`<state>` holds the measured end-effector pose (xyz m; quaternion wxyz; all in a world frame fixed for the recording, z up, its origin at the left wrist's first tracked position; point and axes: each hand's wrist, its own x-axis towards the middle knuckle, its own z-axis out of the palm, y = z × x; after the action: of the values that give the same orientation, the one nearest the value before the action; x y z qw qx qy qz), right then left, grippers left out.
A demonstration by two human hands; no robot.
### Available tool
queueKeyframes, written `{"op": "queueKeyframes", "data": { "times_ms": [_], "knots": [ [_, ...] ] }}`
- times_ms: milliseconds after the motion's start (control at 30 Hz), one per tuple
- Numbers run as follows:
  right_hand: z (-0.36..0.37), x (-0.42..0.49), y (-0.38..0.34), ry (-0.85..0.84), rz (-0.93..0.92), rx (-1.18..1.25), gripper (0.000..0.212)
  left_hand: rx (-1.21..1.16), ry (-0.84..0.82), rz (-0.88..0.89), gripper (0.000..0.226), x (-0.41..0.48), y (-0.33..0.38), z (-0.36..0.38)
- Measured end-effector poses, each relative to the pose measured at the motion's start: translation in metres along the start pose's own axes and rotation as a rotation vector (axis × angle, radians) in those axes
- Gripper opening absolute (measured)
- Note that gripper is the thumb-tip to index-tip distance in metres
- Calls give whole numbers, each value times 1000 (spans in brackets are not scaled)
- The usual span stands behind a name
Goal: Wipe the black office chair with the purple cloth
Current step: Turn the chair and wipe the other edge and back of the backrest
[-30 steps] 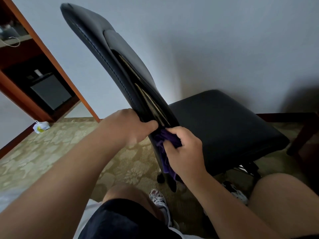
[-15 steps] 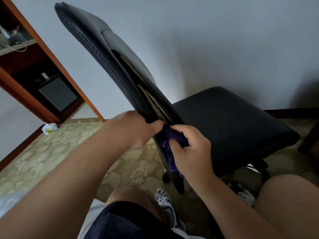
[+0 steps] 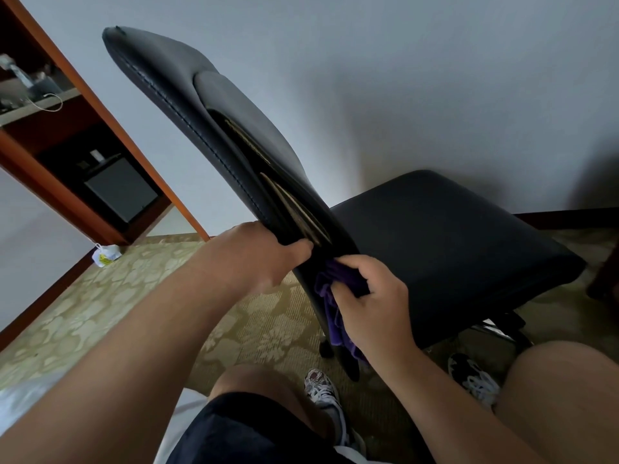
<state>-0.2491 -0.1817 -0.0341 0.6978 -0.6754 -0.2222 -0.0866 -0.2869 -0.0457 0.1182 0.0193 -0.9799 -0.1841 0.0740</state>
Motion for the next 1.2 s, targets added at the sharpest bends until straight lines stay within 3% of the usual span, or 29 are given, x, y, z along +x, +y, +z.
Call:
{"op": "queueKeyframes", "data": {
  "times_ms": [67, 100, 233, 400, 500, 700, 767, 967, 1067, 1200],
  "knots": [
    [2, 6, -11, 25, -87, 11, 29, -164, 25, -157, 53, -1, 6, -1],
    [3, 9, -15, 38, -117, 17, 29, -198, 34, -189, 58, 1, 8, 1],
    [-4, 12, -5, 26, -74, 32, 24, -180, 49, -168, 60, 0, 12, 2],
    [-12, -4, 16, 82, 214, 76, 21, -190, 62, -160, 55, -3, 14, 3],
    [-10, -1, 8, 134, 294, 167, 19, -174, 54, -168, 56, -3, 14, 2],
    [-11, 21, -25, 58, 6, 88, 20, -150, 46, -160, 57, -3, 16, 2],
    [-14, 21, -14, 55, -3, 51, 19, -159, 43, -150, 58, -3, 16, 2],
    [-18, -16, 48, 60, 291, -24, 22, -169, 36, -155, 54, -5, 16, -1],
    [-12, -30, 62, 57, 457, 10, 22, -85, 34, -39, 23, -8, 11, -5],
    [-6, -21, 49, 91, 529, 77, 14, 28, -29, 69, 46, -6, 1, -8]
  ]
}}
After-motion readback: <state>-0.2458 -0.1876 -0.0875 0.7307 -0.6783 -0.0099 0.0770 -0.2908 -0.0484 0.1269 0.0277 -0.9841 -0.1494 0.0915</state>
